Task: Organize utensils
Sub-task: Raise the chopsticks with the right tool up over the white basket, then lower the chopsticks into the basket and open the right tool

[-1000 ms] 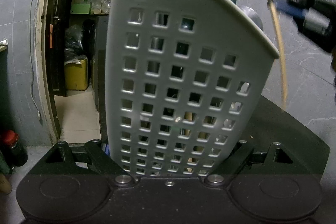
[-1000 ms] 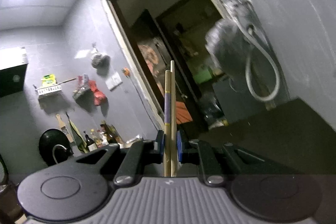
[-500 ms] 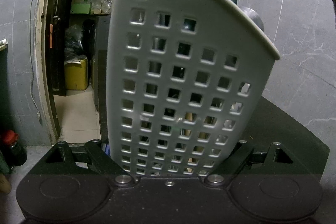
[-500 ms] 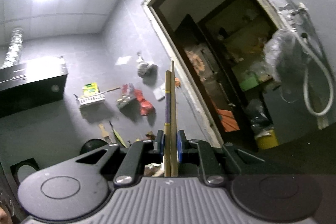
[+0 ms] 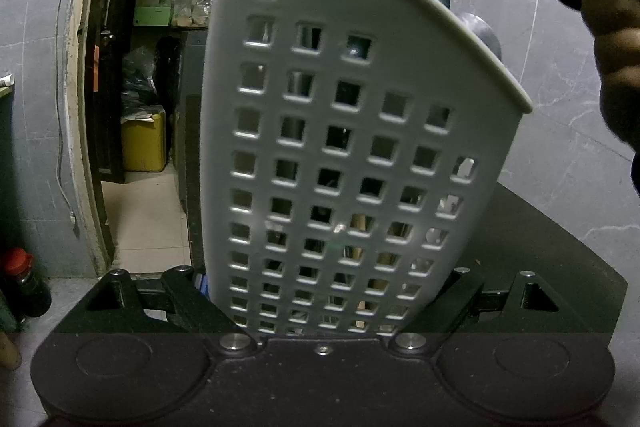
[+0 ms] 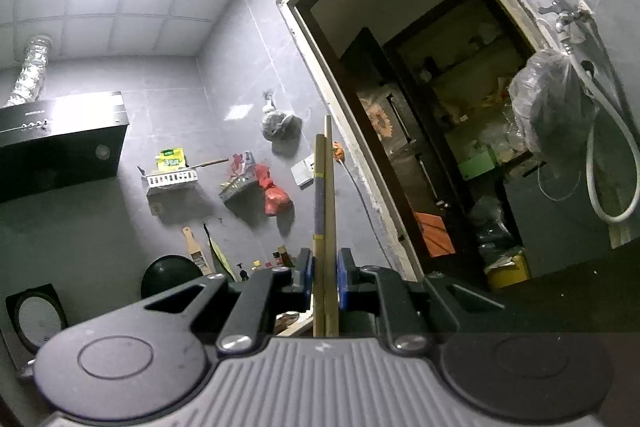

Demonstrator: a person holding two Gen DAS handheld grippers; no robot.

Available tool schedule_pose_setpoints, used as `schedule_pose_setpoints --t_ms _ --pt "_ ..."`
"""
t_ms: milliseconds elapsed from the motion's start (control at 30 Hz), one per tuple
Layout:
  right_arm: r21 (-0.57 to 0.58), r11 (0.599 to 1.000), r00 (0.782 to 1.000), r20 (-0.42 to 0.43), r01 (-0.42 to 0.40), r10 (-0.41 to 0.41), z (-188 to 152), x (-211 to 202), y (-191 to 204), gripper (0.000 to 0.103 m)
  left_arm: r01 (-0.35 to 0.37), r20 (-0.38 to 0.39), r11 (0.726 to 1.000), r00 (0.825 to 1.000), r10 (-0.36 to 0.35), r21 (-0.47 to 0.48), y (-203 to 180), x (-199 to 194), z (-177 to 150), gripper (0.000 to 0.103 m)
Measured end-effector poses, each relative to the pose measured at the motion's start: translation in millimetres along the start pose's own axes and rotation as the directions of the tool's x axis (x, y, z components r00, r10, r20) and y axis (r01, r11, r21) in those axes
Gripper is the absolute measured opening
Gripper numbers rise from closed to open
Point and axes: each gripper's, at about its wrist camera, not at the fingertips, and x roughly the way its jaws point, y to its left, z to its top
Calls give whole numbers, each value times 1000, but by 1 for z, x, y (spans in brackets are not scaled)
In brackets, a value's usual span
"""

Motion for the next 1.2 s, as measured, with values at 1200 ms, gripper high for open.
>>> schedule_pose_setpoints --t_ms 1200 --pt "-250 963 991 -63 102 -122 -93 -44 36 41 -8 0 1000 1000 8 -3 2 -3 -1 89"
